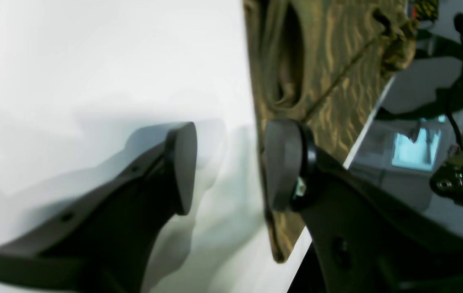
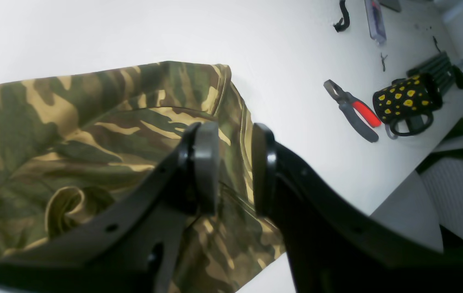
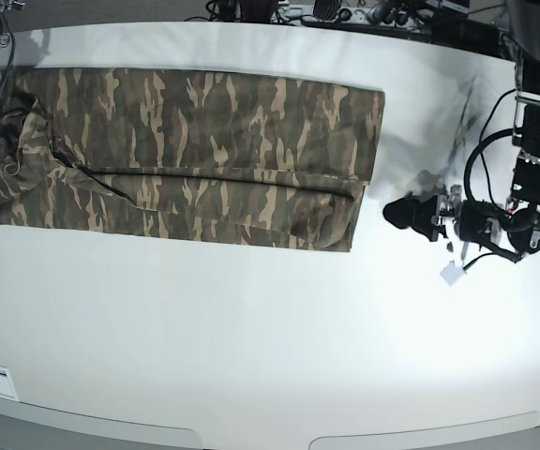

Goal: Fold the T-shirt properly
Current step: 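Move the left gripper back to the shirt's end and grasp it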

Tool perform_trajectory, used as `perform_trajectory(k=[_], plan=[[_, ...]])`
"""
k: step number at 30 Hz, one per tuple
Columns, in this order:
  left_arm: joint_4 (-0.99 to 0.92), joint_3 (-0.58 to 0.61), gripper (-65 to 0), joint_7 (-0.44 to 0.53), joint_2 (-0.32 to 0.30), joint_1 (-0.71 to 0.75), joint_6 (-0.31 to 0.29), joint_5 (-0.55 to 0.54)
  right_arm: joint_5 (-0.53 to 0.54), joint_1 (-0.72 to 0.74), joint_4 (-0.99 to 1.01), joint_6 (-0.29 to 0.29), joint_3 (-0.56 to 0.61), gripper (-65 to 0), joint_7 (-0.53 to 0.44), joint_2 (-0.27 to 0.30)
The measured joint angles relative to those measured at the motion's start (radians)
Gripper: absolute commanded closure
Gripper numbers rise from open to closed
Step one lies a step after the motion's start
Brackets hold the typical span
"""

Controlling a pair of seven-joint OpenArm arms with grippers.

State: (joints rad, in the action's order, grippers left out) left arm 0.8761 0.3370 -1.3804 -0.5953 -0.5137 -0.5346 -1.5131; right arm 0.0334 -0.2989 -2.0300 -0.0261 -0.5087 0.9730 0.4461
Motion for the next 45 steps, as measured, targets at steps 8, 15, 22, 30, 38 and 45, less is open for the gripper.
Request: perform_trajectory(k=[8, 15, 22, 30, 38, 45], plan=[[0.005, 0.038, -29.7, 0.003, 0.033, -0.005, -0.004, -0.006, -0.031, 0.0, 0.0, -0.019, -0.005, -17.2, 0.0, 0.0], [0.005, 0.038, -29.7, 0.003, 0.061, -0.008, -0.002, 0.007, -0.031, 0.0, 0.0, -0.019, -0.005, -17.2, 0.0, 0.0], [0.006, 0.037, -29.7, 0.007, 0.122, -0.013, -0.005, 0.039, -0.031, 0.0, 0.0, -0.019, -0.005, -17.2, 0.0, 0.0], [0.012, 0.141, -29.7, 0.023, 0.162, -0.019, -0.023, 0.023, -0.068, 0.0, 0.0, -0.019, -0.005, -17.2, 0.0, 0.0], [0.014, 0.233, -29.7, 0.045, 0.142, -0.032, -0.026, 0.002, -0.068, 0.0, 0.0, -0.019, -0.005, -17.2, 0.0, 0.0], [0.014, 0.234, -29.7, 0.045, 0.136, -0.032, -0.034, 0.001, -0.076, 0.0, 0.0, -0.023, -0.005, -17.2, 0.0, 0.0]])
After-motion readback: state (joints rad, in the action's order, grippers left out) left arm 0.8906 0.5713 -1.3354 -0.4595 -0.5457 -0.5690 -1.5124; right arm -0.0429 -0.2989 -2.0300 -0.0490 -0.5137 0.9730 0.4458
